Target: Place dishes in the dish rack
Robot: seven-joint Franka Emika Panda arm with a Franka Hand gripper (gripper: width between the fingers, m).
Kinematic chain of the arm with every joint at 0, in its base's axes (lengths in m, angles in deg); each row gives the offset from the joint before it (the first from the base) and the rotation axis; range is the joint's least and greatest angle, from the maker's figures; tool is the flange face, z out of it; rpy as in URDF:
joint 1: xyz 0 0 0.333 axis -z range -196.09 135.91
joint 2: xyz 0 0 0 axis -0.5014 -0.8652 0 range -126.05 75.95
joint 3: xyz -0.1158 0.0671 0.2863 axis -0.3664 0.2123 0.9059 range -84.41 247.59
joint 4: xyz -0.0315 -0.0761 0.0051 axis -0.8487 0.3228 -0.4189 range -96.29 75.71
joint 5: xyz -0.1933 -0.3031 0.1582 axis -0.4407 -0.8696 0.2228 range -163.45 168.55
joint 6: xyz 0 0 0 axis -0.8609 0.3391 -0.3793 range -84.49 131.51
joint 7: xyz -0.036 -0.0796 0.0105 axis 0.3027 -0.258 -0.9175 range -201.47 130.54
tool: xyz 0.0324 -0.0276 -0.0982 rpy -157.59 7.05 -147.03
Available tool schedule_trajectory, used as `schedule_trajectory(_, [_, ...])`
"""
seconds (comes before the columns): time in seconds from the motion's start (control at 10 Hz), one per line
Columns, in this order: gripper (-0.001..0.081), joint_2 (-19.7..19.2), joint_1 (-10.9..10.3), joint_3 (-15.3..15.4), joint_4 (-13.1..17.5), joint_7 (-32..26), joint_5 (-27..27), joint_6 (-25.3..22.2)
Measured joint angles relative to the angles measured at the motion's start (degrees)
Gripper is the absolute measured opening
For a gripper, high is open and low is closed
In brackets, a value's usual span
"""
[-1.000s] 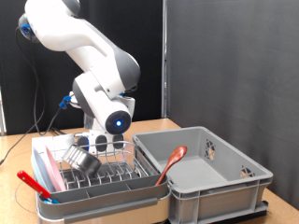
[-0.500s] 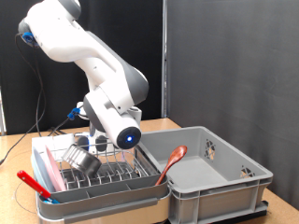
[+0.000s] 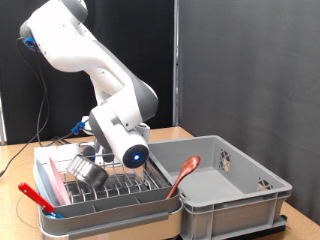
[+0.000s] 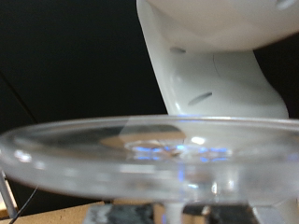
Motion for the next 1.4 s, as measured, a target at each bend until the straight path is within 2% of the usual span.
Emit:
schedule_trajectory(0.3, [0.0100,-0.4,-0.9,-2.3,-0.1,-0.1,-2.1,2.1])
schedule_trajectory(0.4, [0.0100,-0.5,-1.0,-2.3,-0.3,-0.3,-3.1,3.0])
schedule_trajectory(0.5, [0.0151,-0.5,-1.0,-1.8,-0.4,-0.7,-5.9,4.8])
schedule_trajectory(0.6, [0.0151,-0.5,-0.6,-0.6,-0.4,-1.4,-8.6,6.8])
schedule_trajectory(0.7, [0.0288,-0.4,0.1,1.3,-0.3,-1.5,-10.4,8.5])
schedule_trajectory(0.8, [0.0288,-0.2,0.9,3.3,0.1,-1.7,-11.1,9.3])
schedule_trajectory(0.9, [0.0468,0.0,1.8,5.4,1.2,-2.4,-11.3,9.8])
schedule_trajectory(1.0, [0.0606,0.2,2.8,7.5,2.4,-3.1,-11.3,9.9])
schedule_trajectory(1.1, [0.0606,0.3,4.0,10.0,3.7,-4.1,-11.3,10.0])
schedule_trajectory(1.2, [0.0759,0.4,5.4,12.5,4.9,-4.9,-11.5,10.3])
schedule_trajectory(1.3, [0.0795,0.5,6.9,15.2,5.9,-5.3,-11.7,10.7])
schedule_trajectory(1.4, [0.0795,0.5,8.4,18.0,6.7,-5.5,-12.5,11.8])
